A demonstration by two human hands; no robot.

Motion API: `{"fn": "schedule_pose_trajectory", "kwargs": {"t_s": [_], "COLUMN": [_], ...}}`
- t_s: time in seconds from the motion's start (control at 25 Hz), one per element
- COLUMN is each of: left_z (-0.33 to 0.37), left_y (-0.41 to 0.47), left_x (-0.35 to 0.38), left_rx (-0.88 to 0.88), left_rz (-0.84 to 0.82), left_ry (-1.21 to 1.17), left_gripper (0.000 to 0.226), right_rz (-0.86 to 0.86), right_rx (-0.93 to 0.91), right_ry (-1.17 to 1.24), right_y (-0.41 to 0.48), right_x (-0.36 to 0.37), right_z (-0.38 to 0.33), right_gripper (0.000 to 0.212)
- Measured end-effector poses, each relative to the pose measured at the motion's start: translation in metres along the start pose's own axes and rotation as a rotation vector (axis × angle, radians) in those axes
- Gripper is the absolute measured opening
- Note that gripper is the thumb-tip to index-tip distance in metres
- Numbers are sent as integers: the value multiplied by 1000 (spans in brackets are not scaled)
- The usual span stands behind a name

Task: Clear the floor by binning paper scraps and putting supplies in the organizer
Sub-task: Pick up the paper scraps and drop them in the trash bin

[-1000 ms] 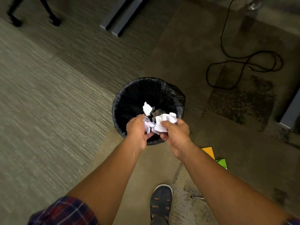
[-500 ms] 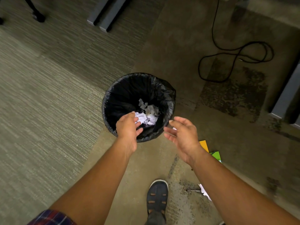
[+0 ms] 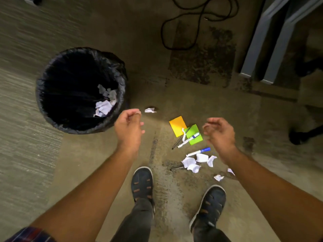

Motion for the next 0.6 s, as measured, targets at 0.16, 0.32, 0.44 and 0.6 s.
{"fn": "schedule_pose_trajectory", "kwargs": {"t_s": [0.16, 0.32, 0.44, 0.6], "left_z": [-51, -110, -158, -214], "left_y": [-24, -42, -46, -47], "left_x": [67, 121, 156, 192], "left_rx": [108, 72, 49, 34], "left_rz": [-186, -338, -446, -481], "left_ry": [319, 646, 890, 971], "left_gripper": [15, 24, 34, 31], "right_rz": [101, 177, 142, 68], "right_rx": [-35, 88, 144, 171], "right_ry": [-243, -381, -473, -666], "right_y": [8, 5, 7, 31], "right_x": [-89, -155, -184, -195], "right_z": [73, 154, 211, 271], "right_gripper": [39, 54, 63, 61]}}
Point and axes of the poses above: each hand's wrist, its own y-axis towards the middle knuckle, its own x-axis out of the palm, z = x × y, the point moved 3 cm from there along y, towards the middle knuckle, and after that the axes turned 7 degrees about y, right-handed, at the moved point
